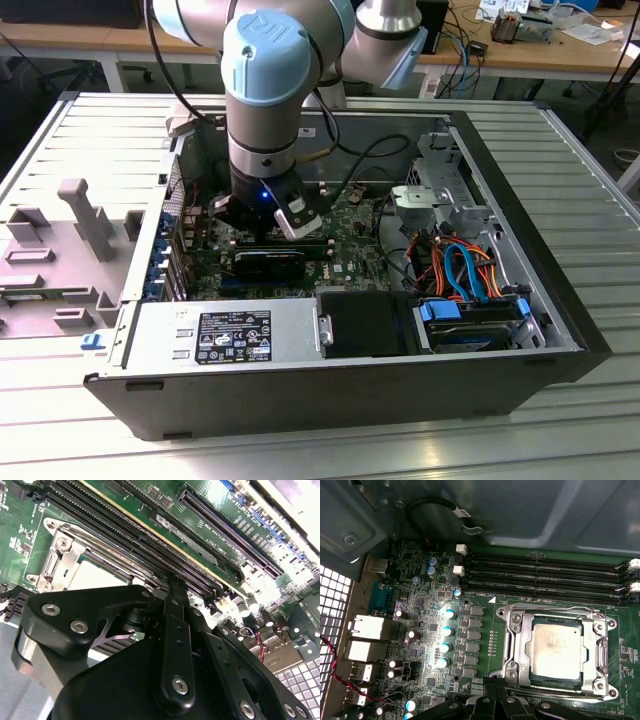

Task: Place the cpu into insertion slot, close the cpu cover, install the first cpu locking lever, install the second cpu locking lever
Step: 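Install the second cpu locking lever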

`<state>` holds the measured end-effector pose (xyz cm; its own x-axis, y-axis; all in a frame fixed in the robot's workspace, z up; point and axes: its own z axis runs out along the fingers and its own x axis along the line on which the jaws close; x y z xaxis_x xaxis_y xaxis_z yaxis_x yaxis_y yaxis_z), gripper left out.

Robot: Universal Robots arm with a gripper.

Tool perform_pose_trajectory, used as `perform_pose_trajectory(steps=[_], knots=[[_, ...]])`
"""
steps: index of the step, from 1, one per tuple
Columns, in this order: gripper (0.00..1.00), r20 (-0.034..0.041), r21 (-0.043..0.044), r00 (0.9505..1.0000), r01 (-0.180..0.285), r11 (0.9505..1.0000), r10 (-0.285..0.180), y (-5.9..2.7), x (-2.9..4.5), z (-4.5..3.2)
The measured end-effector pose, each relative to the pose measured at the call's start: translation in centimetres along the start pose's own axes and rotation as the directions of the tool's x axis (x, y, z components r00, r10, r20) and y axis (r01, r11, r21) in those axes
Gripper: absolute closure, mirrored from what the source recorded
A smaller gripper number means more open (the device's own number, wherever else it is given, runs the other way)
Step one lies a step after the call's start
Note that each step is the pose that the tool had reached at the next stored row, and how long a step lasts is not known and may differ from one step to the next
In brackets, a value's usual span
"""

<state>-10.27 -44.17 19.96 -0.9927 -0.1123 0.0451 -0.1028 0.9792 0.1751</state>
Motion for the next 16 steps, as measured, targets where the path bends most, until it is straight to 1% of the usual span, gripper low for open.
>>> perform_pose_trajectory(steps=[4,6,7,8,9,10,14,16], knots=[[0.89,0.0003,0.0005,1.0000,0.000,1.0000,0.000,0.01,-0.01,0.12],[0.89,0.0019,0.0001,1.0000,0.000,1.0000,0.000,0.09,0.00,-0.13],[0.89,0.0030,-0.0011,1.0000,0.000,1.0000,0.000,0.19,0.00,-0.53],[0.89,0.0019,0.0004,1.0000,0.000,1.0000,0.000,0.24,0.03,-0.87],[0.89,0.0020,0.0014,1.0000,0.000,1.0000,0.000,0.32,0.03,-0.85],[0.89,0.0013,0.0044,1.0000,0.000,1.0000,0.000,0.57,-0.01,-0.79],[0.89,0.0011,0.0046,1.0000,0.000,1.0000,0.000,0.62,-0.03,-0.45],[0.89,0.0017,0.0012,1.0000,0.000,1.0000,0.000,0.60,-0.03,-0.31]])
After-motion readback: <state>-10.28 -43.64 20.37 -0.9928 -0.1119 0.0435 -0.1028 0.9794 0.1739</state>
